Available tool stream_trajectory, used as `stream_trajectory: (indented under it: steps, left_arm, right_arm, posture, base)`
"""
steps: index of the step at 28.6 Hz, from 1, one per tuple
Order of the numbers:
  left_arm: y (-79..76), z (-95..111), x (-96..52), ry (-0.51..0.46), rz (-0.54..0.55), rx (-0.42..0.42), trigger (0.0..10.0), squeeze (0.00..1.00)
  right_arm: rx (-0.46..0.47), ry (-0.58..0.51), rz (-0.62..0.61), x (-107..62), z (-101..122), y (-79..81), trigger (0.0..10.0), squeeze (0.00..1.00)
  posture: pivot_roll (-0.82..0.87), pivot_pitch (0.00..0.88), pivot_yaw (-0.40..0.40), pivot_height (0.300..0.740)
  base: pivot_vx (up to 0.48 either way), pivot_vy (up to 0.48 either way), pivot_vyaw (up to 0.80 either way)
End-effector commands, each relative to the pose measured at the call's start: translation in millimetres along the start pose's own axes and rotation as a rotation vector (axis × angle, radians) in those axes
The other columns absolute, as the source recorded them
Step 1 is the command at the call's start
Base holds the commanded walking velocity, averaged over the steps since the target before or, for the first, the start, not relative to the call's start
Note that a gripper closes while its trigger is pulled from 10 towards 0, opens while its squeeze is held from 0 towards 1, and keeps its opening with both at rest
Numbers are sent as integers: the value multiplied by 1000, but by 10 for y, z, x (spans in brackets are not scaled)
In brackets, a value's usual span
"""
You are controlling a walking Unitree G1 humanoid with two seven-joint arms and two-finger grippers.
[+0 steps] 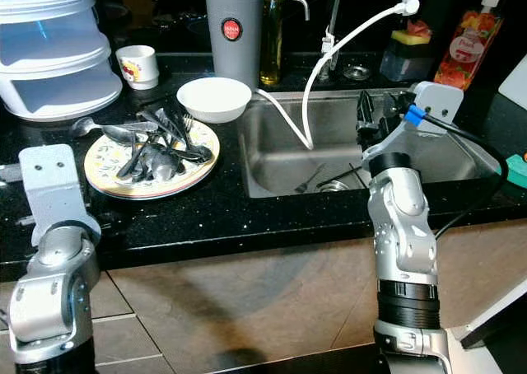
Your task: Kitchen organization
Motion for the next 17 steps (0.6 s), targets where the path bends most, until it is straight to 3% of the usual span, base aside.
stream_trajectory:
  steps: [1,7,11,16,17]
  left_arm:
    - [19,-309,23,159,4,10,10000,0]
    - [46,-463,-1,284,7,-68,10000,0]
    - [95,-528,4,365,30,-168,10000,0]
    - [230,-485,127,347,71,-187,10000,0]
    - [277,-473,162,345,89,-194,7686,0]
  right_arm:
    - [-1,10,-8,-11,-20,-27,10000,0]
    - [-2,12,-9,-14,-21,-33,10000,0]
    - [-1,13,-7,-14,-25,-29,10000,0]
    - [-1,15,-6,-11,-28,-28,10000,0]
    - [0,15,-5,-10,-28,-27,10000,0]
  posture:
    - [86,0,-43,740]
    - [84,0,-41,740]
    - [88,1,-43,740]
    - [90,2,-45,740]
    - [90,2,-45,740]
  base:
    - [0,0,0]
    - [0,0,0]
    - [0,0,0]
    - [0,0,0]
    - [0,0,0]
Point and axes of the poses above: a point about 5 cm out from each wrist's last joint towards the gripper, its own x axis pointing out of the wrist towards the gripper, its own z axis along the axis of the wrist's last joint, y = z × x, the point moved 3 cm from there along x, pointing out of the wrist towards the gripper, and after that the axes turned 12 degrees about -x, right-handed, at the moved point
